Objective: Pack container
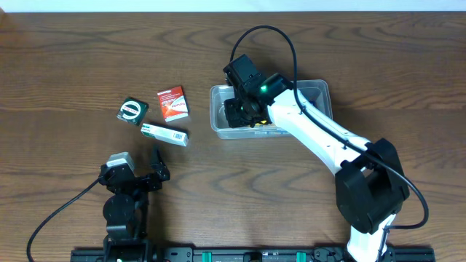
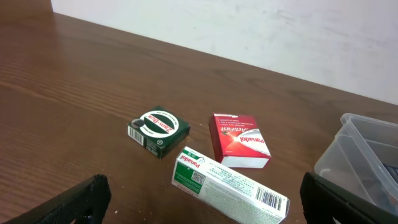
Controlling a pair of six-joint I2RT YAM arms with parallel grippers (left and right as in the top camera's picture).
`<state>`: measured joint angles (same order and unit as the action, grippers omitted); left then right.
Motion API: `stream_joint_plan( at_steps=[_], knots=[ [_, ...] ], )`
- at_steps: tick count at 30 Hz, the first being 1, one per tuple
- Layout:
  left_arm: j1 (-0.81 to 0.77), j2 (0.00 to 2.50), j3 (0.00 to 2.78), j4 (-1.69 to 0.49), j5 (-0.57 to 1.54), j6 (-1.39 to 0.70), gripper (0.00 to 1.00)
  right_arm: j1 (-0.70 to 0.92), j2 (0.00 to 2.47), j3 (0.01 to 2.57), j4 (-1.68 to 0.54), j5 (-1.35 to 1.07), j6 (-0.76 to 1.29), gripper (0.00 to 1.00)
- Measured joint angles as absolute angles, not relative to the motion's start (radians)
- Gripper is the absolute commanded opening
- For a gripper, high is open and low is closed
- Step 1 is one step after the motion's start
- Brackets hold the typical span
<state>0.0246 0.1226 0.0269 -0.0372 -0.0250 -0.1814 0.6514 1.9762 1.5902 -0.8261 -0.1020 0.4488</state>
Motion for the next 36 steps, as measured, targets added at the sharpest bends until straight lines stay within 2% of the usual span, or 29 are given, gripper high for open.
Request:
stream_joint_plan(
  at_steps=[8, 36],
  knots=[
    [0.025, 0.123, 0.027, -0.037, -0.025, -0.181, 0.98, 0.651, 1.976, 1.59, -0.838, -0.044, 0.502, 0.07],
    [0.025, 0.122, 0.027, -0.037, -0.025, -0.181, 0.98, 0.651, 1.996, 1.59, -0.848, -0.017, 0.556, 0.07]
  ],
)
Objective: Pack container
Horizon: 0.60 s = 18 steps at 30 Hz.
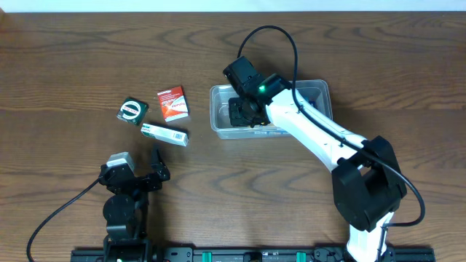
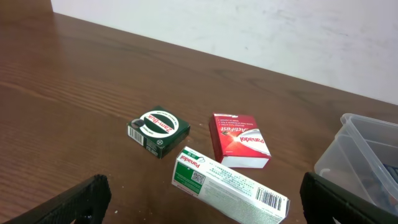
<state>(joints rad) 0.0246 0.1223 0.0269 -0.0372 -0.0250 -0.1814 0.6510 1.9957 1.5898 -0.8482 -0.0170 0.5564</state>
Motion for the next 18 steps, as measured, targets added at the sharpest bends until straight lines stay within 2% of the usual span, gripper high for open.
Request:
stream_joint_plan(
  at_steps=[7, 11, 14, 18],
  knots=[
    [0.025, 0.122, 0.027, -0.037, -0.025, -0.181, 0.98, 0.651, 1.996, 1.59, -0.848, -0.007, 0.559, 0.1],
    [0.025, 0.123, 0.027, -0.037, -0.025, -0.181, 0.98, 0.651, 1.996, 1.59, -0.846, -0.007, 0.569, 0.36],
    [0.025, 0.123, 0.027, -0.037, -0.025, -0.181, 0.98, 0.651, 1.996, 1.59, -0.847, -0.006, 0.57, 0.44],
    [0.025, 0.122, 0.027, -0.037, -0.025, -0.181, 0.98, 0.646, 1.996, 1.59, -0.855, -0.006, 0.577, 0.47]
  ],
)
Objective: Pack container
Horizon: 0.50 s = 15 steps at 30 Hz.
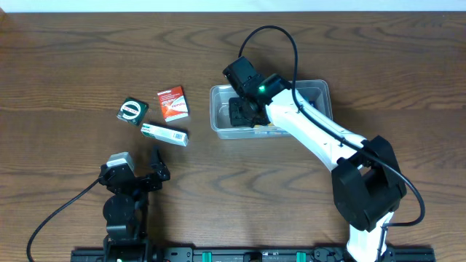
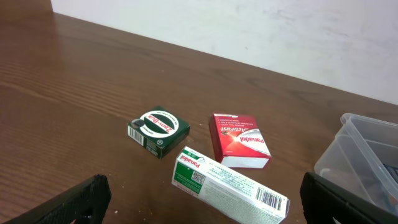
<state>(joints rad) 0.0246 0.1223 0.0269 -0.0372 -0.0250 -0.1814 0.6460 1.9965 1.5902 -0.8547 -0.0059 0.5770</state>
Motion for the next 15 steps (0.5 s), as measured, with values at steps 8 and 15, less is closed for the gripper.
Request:
stream_joint_plan(
  at_steps=[8, 15],
  knots=[
    [0.025, 0.122, 0.027, -0.037, -0.025, -0.181, 0.98, 0.641, 1.996, 1.59, -0.86, 0.0, 0.611, 0.51],
    [0.025, 0.122, 0.027, -0.037, -0.025, -0.181, 0.98, 0.638, 1.996, 1.59, -0.877, 0.017, 0.64, 0.58]
  ],
)
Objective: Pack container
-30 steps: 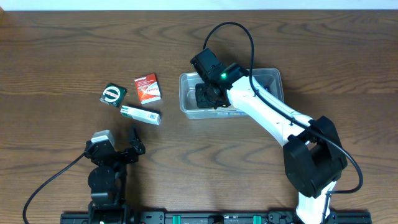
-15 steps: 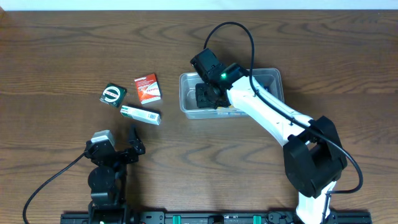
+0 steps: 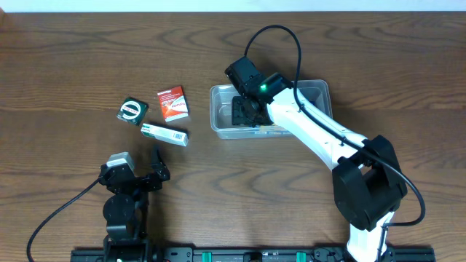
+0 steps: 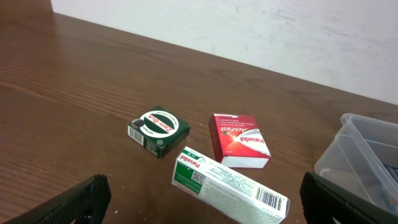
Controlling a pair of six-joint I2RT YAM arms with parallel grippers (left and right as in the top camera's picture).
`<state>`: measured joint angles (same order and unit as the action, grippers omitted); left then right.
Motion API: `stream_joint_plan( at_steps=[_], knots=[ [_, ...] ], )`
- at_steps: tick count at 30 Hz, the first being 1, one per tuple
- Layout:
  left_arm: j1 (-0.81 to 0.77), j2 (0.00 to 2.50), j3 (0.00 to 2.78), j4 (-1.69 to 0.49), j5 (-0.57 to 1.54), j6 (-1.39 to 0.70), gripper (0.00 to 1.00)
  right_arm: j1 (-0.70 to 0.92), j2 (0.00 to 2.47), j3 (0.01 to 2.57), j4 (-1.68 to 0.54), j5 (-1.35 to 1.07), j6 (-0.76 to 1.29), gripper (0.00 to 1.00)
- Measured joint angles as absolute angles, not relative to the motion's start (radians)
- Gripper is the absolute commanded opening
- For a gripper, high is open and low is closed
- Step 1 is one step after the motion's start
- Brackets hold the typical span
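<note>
A clear plastic container (image 3: 318, 93) stands right of the table's middle; its corner also shows in the left wrist view as the container (image 4: 354, 149). My right gripper (image 3: 242, 114) reaches down into the container's left half, and the overhead view hides how its jaws stand. Something yellowish (image 3: 275, 130) lies along the container's near wall. A green round-label box (image 3: 132, 110), a red box (image 3: 173, 102) and a long white-and-green box (image 3: 164, 135) lie to the left. My left gripper (image 4: 202, 208) rests open near the front edge, fingers (image 4: 68, 202) wide apart and empty.
The same three boxes appear in the left wrist view: the green box (image 4: 158, 130), the red box (image 4: 240, 140) and the long box (image 4: 230, 185). A white wall (image 4: 280, 31) runs behind the table. The right arm (image 3: 328, 142) stretches across the table's right half.
My right gripper has shifted very slightly to the right inside the container. The left arm and the three boxes have not moved.
Through all the earlier moments my right gripper stood inside the left half of the container, shifting only a little each time, and it is still there. The left gripper stayed open and still, and the three boxes kept their places.
</note>
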<state>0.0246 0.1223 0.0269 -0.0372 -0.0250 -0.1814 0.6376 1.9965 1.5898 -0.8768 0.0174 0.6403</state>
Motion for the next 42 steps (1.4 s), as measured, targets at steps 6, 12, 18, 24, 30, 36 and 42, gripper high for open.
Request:
stream_joint_plan(
  at_steps=[6, 12, 18, 24, 30, 36, 42],
  knots=[
    [0.025, 0.122, 0.027, -0.037, -0.025, -0.181, 0.98, 0.63, 1.996, 1.59, -0.904, 0.043, 0.657, 0.61],
    [0.025, 0.123, 0.027, -0.037, -0.025, -0.181, 0.98, 0.629, 1.996, 1.59, -0.904, 0.064, 0.678, 0.61],
    [0.025, 0.122, 0.027, -0.037, -0.025, -0.181, 0.98, 0.629, 1.996, 1.59, -0.903, 0.076, 0.693, 0.61],
    [0.025, 0.123, 0.027, -0.037, -0.025, -0.181, 0.98, 0.629, 1.996, 1.59, -0.888, 0.088, 0.697, 0.63],
    [0.025, 0.123, 0.027, -0.037, -0.025, -0.181, 0.98, 0.626, 1.996, 1.59, -0.876, 0.114, 0.699, 0.63],
    [0.025, 0.122, 0.027, -0.037, -0.025, -0.181, 0.98, 0.611, 1.996, 1.59, -0.873, 0.13, 0.7, 0.63],
    [0.025, 0.122, 0.027, -0.037, -0.025, -0.181, 0.98, 0.604, 1.996, 1.59, -0.869, 0.146, 0.7, 0.63]
  ],
)
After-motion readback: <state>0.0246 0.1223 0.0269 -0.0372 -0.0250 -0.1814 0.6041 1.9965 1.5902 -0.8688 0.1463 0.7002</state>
